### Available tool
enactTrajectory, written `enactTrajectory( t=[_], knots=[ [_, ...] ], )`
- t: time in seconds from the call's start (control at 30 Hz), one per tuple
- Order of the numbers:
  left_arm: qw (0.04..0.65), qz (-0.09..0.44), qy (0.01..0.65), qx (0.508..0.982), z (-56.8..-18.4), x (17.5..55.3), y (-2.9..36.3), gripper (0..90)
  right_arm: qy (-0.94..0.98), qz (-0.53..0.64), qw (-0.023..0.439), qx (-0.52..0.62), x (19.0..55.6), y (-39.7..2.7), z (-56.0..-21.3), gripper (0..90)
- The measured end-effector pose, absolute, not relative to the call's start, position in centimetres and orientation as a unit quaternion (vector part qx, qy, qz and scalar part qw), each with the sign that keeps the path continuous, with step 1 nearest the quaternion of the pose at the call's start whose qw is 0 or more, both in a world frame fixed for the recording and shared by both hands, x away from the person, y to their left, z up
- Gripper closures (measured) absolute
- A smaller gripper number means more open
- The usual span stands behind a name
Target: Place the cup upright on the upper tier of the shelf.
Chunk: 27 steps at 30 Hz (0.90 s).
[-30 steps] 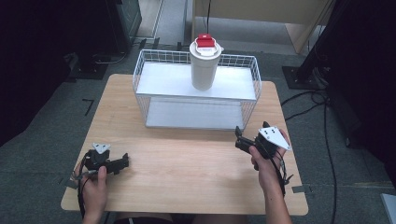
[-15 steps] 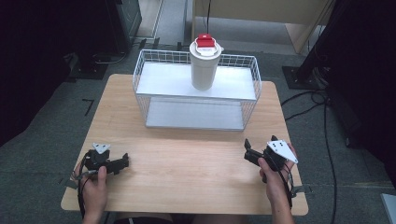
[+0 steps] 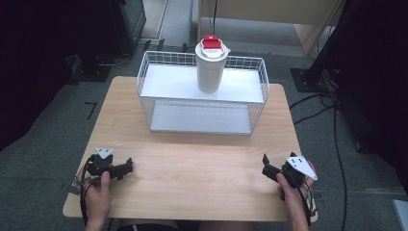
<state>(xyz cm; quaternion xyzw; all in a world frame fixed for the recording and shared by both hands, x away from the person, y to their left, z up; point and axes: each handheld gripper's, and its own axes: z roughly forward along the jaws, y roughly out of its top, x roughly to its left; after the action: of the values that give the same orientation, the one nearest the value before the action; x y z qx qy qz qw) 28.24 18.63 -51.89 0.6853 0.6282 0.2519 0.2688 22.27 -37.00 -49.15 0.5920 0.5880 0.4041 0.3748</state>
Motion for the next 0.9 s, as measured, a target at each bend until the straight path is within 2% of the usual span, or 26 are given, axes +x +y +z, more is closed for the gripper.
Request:
enactTrajectory(
  t=[0.67, 0.8, 0.9],
  knots=[
    [0.269, 0.252, 0.628, 0.685, -51.9, 28.2, 18.6, 0.0, 0.604, 0.348, 0.354, 0.624, 19.1, -40.1, -52.0, 0.3],
    [0.269, 0.252, 0.628, 0.685, -51.9, 28.2, 18.6, 0.0, 0.616, 0.333, 0.341, 0.628, 18.9, -40.2, -52.1, 0.3],
    [0.269, 0.252, 0.628, 0.685, -51.9, 28.2, 18.6, 0.0, 0.638, 0.31, 0.311, 0.632, 19.1, -40.3, -52.3, 0.3]
  ],
)
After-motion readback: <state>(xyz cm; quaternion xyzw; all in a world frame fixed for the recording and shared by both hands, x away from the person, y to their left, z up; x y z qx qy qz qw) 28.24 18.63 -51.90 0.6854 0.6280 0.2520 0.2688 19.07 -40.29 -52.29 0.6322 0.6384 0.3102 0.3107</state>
